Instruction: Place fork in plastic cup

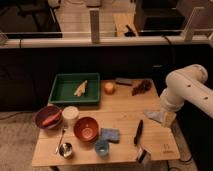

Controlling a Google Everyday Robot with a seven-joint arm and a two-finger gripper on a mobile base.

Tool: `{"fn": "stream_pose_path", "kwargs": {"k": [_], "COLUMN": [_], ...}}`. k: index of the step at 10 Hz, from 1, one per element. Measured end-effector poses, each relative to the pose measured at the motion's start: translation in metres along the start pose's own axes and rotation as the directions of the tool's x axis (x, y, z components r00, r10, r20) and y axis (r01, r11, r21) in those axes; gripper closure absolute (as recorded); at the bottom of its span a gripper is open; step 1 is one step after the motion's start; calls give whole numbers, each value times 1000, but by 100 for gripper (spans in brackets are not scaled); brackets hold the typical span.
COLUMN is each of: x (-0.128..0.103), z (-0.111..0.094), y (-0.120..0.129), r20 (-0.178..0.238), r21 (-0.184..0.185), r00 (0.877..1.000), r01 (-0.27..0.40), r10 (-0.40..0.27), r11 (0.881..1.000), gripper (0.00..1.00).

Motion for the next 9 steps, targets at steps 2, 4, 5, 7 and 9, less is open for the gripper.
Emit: {"fn": "stream_pose_path", "kwargs": {"k": [2,4,5,7,9], "x": [0,0,0,-13,-37], "z": [0,0,0,3,6], "y": [0,0,0,0,-2], "r20": [0,0,0,-2,-6], "r21": [0,0,0,8,17], "r00": [1000,1000,1000,1000,999], "r01": [0,0,0,21,49], "r10": [0,0,0,-21,-49], "r11": [1000,1000,1000,1000,999], "gripper": [20,20,20,20,20]}}
